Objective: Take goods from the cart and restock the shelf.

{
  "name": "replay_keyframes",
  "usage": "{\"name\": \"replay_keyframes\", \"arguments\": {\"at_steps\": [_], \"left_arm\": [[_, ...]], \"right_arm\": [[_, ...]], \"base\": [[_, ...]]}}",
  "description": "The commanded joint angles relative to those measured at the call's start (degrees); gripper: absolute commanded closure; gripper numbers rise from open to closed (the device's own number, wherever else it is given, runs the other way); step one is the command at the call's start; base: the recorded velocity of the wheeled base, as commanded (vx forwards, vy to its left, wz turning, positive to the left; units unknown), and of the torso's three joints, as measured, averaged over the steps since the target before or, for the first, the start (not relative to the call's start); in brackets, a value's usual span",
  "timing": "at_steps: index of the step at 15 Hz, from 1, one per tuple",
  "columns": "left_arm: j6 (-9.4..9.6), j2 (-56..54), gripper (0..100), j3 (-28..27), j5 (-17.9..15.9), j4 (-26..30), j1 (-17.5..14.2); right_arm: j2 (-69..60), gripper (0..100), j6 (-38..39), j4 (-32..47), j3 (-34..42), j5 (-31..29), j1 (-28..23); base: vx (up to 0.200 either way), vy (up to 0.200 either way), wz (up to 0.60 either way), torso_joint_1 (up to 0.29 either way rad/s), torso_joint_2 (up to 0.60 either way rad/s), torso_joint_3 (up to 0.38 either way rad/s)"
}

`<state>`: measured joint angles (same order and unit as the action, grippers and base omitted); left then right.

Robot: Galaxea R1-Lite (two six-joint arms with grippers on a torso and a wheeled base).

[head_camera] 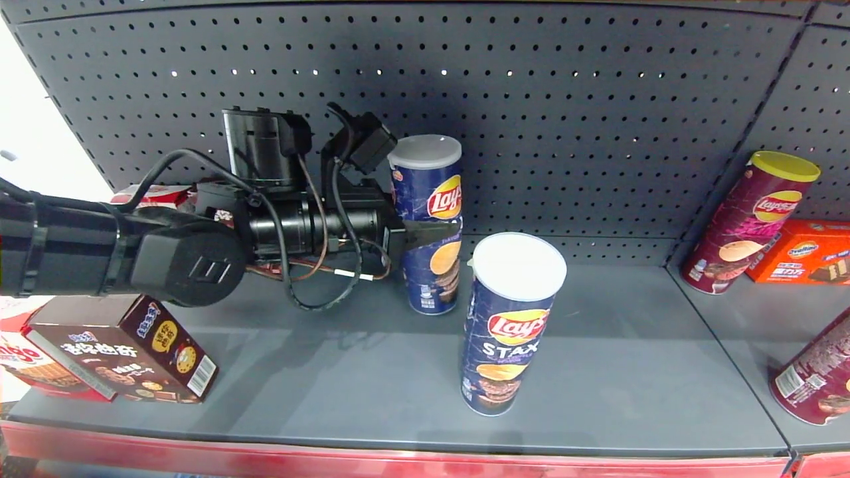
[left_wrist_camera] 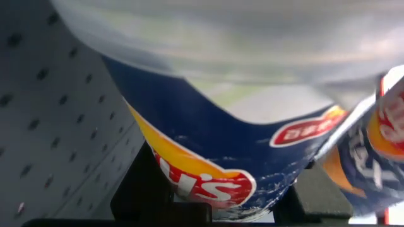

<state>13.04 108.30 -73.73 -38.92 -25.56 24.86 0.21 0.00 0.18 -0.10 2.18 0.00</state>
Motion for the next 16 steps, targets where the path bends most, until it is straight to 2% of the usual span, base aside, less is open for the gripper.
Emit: {"name": "replay_keyframes", "arguments": {"at_steps": [1,10,13,16], "left_arm": [[0.05,2.18,100,-0.71,-0.1,-0.45,0.72],[0.23,7.8,100,-3.7,-0.36,-5.02,0.9],[1.37,9.03,100,-3.79,-0.36,-6.69,0.9],[3.39,9.56,100,-3.62,-0.71,-6.69,0.9]], "right_arm": [[-0.03,0,0.0,-0.01,0.01,0.02,0.0],[-0.03,0,0.09,-0.01,0.01,0.02,0.0],[-0.03,0,0.09,-0.01,0.01,0.02,0.0],[-0.03,0,0.0,-0.01,0.01,0.02,0.0]], "base": [[0.0,0.0,0.0,0.0,0.0,0.0],[0.0,0.0,0.0,0.0,0.0,0.0],[0.0,0.0,0.0,0.0,0.0,0.0],[0.0,0.0,0.0,0.0,0.0,0.0]]}}
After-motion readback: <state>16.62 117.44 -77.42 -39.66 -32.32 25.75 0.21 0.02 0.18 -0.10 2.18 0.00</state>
